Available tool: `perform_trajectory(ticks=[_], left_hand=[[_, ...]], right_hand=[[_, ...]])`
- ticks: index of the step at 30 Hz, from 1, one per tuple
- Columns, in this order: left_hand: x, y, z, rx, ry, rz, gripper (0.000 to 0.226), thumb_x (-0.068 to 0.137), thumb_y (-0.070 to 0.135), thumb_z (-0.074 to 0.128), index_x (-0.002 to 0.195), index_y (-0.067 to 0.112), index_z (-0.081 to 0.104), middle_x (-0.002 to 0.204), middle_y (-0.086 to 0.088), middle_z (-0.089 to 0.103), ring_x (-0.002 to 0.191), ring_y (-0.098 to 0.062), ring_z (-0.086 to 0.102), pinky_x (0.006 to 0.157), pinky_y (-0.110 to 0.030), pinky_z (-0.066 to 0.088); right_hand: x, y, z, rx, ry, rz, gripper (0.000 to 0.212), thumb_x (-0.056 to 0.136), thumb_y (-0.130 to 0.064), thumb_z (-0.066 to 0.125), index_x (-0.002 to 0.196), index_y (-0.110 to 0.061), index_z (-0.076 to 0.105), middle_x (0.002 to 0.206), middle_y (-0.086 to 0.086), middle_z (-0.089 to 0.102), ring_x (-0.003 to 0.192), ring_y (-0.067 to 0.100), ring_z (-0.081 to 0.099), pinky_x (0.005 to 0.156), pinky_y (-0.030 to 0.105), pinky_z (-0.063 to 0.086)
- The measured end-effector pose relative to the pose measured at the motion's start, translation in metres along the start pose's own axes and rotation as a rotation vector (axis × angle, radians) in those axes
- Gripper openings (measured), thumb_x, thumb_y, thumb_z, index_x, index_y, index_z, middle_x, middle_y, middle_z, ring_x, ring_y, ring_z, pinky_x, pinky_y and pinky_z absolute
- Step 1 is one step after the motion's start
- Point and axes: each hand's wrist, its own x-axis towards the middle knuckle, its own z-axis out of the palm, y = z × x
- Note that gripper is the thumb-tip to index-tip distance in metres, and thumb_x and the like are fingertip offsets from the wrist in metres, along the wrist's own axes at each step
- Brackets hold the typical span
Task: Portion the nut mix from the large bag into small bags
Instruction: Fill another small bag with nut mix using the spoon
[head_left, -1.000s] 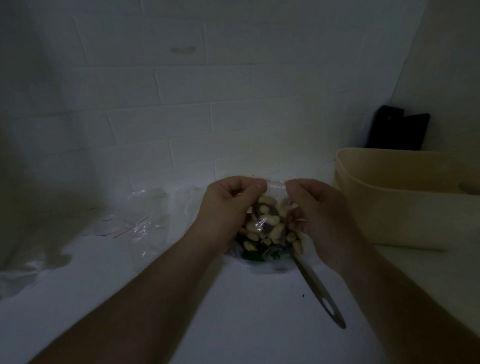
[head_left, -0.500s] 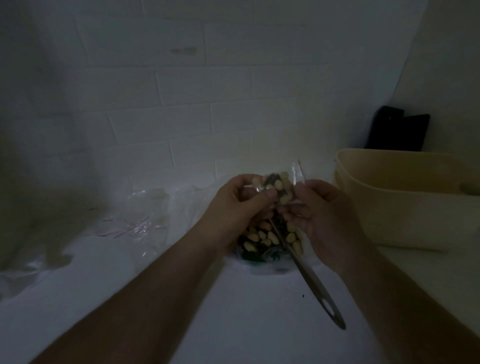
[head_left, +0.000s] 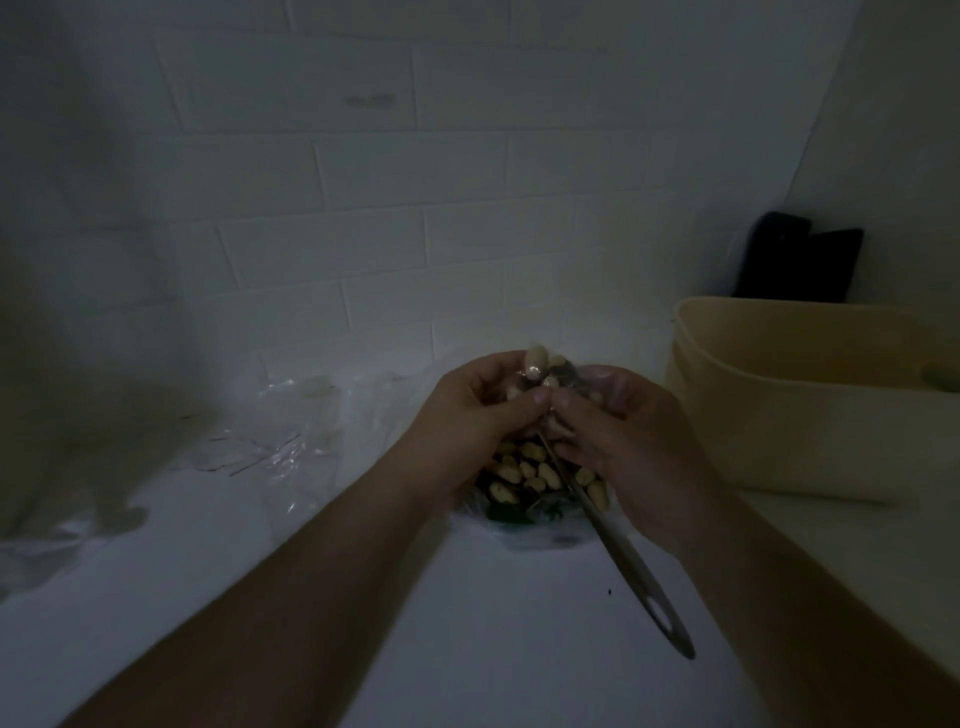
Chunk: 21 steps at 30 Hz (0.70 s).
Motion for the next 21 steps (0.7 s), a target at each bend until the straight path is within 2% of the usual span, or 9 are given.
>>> perform_trajectory(ticks=[3,6,10,13,16,18,21], left_hand=[[-0.0028,0.0034,0.0036,-0.128,-0.095,-0.066,0.017,0.098,0.014,0.061,0.109,0.003,0.069,0.096,-0.01,0.073,0.088,-0.019,0.072,0.083,-0.028,0.06],[0.0001,0.0013,0.0021,-0.083,-0.044,-0.026,0.013,0.101,0.017,0.06,0.096,0.009,0.069,0.093,-0.009,0.072,0.087,-0.02,0.069,0.086,-0.033,0.059],[0.0049,-0.0044,-0.0001,0.06,0.085,0.005,0.021,0.104,0.017,0.061,0.114,0.003,0.074,0.106,-0.016,0.078,0.097,-0.032,0.075,0.092,-0.043,0.06],[0.005,-0.0035,0.0003,0.04,0.128,0.005,0.018,0.099,0.008,0.068,0.117,0.007,0.072,0.107,-0.018,0.078,0.098,-0.031,0.076,0.093,-0.044,0.06],[0.0049,-0.003,-0.0004,0.072,0.108,0.017,0.026,0.09,0.018,0.08,0.115,0.014,0.072,0.107,-0.013,0.079,0.102,-0.03,0.076,0.096,-0.046,0.06],[0.0035,-0.0029,-0.0012,0.112,0.069,0.023,0.03,0.086,0.023,0.083,0.113,0.012,0.075,0.109,-0.015,0.078,0.106,-0.034,0.074,0.099,-0.05,0.058],[0.0036,-0.0046,-0.0026,0.123,0.051,0.01,0.018,0.093,0.012,0.076,0.11,0.007,0.076,0.108,-0.019,0.077,0.103,-0.035,0.074,0.101,-0.057,0.056]], right_hand=[[0.0,-0.0005,-0.0007,0.041,0.002,0.005,0.013,0.093,-0.017,0.073,0.106,-0.019,0.077,0.102,0.008,0.08,0.097,0.026,0.077,0.084,0.042,0.059],[0.0007,-0.0004,-0.0017,0.039,-0.002,0.013,0.008,0.094,-0.015,0.072,0.096,-0.019,0.079,0.097,0.013,0.079,0.09,0.025,0.077,0.079,0.037,0.058],[0.0007,-0.001,-0.0032,0.021,-0.003,0.023,0.012,0.095,-0.013,0.071,0.102,-0.018,0.079,0.099,0.007,0.08,0.091,0.021,0.077,0.078,0.032,0.058],[0.0041,0.0016,-0.0044,0.002,0.059,0.046,0.012,0.098,-0.012,0.068,0.104,-0.015,0.078,0.097,0.006,0.08,0.091,0.022,0.077,0.077,0.031,0.059],[0.0056,0.0031,-0.0043,-0.015,0.086,0.052,0.015,0.102,-0.017,0.063,0.103,-0.015,0.078,0.095,0.008,0.079,0.085,0.021,0.075,0.074,0.029,0.058],[0.0048,0.0015,-0.0045,-0.013,0.088,0.043,0.015,0.102,-0.019,0.064,0.104,-0.014,0.078,0.095,0.008,0.079,0.083,0.021,0.075,0.073,0.029,0.058],[0.0043,-0.0022,-0.0048,0.041,0.088,0.061,0.017,0.102,-0.019,0.063,0.104,-0.011,0.077,0.096,0.011,0.079,0.082,0.022,0.075,0.071,0.03,0.057]])
